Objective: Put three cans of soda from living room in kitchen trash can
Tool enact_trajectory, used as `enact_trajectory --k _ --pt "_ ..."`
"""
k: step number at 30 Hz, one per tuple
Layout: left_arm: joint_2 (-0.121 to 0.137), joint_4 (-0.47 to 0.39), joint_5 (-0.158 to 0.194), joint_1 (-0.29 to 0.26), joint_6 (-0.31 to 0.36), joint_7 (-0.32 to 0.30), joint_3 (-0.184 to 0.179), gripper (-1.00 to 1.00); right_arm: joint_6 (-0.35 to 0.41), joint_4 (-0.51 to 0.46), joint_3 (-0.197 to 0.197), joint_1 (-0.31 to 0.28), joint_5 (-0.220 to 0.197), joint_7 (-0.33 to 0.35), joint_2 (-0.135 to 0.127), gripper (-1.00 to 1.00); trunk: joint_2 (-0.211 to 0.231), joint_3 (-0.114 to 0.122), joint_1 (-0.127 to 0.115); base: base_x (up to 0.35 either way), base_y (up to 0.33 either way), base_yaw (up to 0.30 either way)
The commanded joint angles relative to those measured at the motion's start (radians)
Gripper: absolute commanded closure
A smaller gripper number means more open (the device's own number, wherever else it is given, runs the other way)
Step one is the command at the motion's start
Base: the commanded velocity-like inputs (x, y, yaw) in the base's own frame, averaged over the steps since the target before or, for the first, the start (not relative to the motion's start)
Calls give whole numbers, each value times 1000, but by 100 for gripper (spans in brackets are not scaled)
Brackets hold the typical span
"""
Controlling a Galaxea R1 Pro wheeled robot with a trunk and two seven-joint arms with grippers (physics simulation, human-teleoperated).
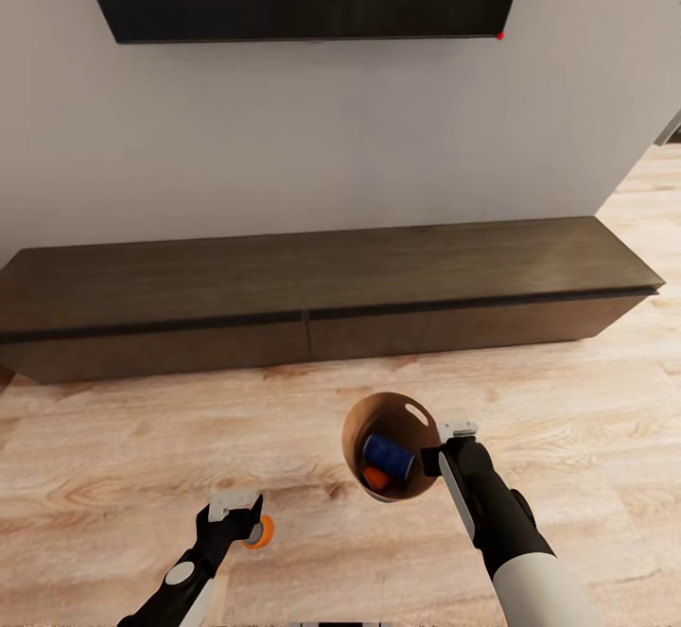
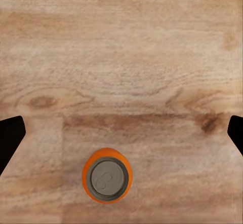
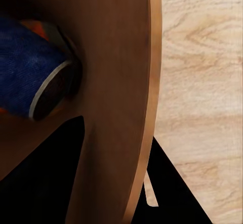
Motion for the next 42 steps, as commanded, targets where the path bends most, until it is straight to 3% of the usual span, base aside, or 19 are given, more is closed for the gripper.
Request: enact_trajectory --k 1,36,42 --pt "0 0 0 0 0 0 0 -100 -1 0 0 0 -11 1 0 100 0 -1 0 -7 0 0" --pt "3 -1 0 0 0 0 3 -100 -1 0 0 0 -11 1 0 100 0 -56 0 0 0 0" --pt "3 -1 0 0 0 0 3 -100 -1 -1 0 0 -11 1 0 100 -42 -83 23 0 0 0"
